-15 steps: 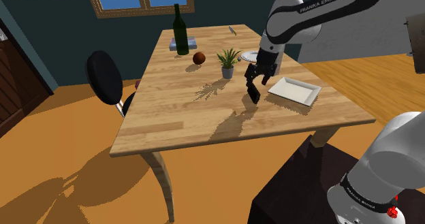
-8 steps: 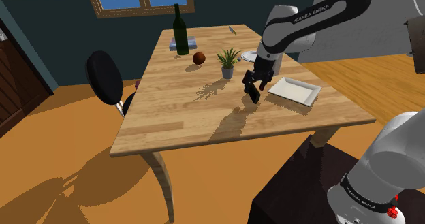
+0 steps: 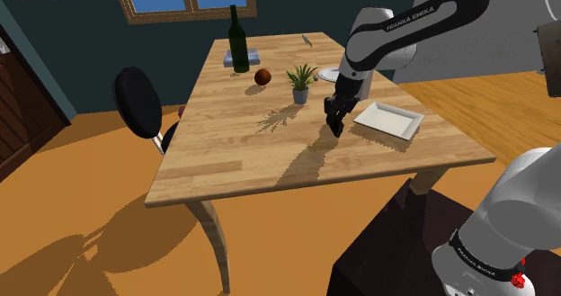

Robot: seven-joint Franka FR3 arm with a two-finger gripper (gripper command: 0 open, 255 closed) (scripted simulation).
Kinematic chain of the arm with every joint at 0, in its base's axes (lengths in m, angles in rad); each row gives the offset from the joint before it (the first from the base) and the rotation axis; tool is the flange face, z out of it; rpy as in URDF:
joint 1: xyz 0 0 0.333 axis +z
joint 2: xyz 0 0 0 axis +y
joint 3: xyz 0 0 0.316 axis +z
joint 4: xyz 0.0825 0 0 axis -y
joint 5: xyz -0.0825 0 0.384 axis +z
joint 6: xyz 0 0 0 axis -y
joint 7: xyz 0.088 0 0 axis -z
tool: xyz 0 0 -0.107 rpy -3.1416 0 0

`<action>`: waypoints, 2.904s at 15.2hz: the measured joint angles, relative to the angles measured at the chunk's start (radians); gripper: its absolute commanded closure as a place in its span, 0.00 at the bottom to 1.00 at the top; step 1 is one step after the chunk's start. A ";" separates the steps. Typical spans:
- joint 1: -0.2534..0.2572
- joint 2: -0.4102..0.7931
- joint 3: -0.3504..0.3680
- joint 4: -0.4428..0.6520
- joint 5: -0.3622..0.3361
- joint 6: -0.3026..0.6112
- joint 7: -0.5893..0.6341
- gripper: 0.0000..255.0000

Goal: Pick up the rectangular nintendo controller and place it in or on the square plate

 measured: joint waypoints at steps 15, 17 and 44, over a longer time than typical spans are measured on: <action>-0.004 -0.035 0.001 0.065 -0.016 -0.098 0.023 1.00; -0.005 -0.041 0.001 0.086 -0.019 -0.125 0.029 1.00; -0.160 -0.238 -0.256 0.032 -0.142 -0.318 -0.282 1.00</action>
